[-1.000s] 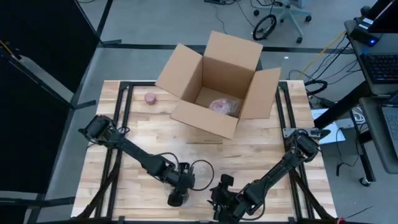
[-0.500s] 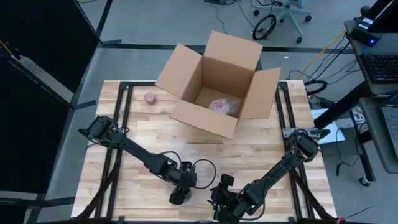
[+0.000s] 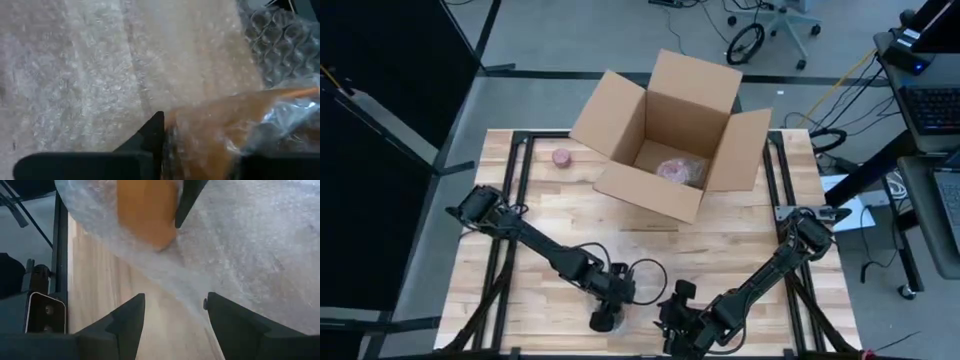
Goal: Wrap mug
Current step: Wrap the yellow mug in the bubble wrap
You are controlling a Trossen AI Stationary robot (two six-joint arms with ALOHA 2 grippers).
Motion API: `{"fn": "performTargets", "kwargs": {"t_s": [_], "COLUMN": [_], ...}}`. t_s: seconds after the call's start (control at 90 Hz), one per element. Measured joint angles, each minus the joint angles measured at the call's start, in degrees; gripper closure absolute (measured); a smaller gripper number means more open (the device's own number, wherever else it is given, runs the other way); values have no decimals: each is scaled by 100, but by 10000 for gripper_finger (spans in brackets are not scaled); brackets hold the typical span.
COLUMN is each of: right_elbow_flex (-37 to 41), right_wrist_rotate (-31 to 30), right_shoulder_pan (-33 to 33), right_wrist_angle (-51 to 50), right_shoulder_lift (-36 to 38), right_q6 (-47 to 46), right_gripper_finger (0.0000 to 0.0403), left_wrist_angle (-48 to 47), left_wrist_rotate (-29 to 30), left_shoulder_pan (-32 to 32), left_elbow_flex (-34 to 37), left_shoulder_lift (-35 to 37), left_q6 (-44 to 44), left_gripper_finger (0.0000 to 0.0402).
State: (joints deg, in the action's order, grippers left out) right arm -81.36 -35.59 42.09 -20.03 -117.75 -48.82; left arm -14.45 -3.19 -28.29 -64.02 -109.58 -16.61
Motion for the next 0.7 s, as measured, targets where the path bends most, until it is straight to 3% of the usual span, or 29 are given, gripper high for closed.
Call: {"fn": "performTargets", "kwargs": {"t_s": [0.044,0.144,0.444,0.7], "right_elbow_flex": [0,0,0,0], "right_wrist_rotate": [0,8,142,140], "right_shoulder_pan": [0,1,0,0], "right_wrist_angle": [7,10,15,-2], "right_shoulder_lift": [0,0,0,0], "right_q6": [0,0,1,44], "right_gripper_finger": [204,204,204,204], "left_wrist_angle": [-14,16,31,-58], "left_wrist_rotate": [11,9,-214,-327], "left_shoulder_pan": [7,4,17,25], "left_elbow_flex": [8,8,25,-23], "left_shoulder_lift": [-2,-10,-43,138], "left_q6": [4,-35,-117,-572], "left_gripper_finger": [389,387,271,237]}}
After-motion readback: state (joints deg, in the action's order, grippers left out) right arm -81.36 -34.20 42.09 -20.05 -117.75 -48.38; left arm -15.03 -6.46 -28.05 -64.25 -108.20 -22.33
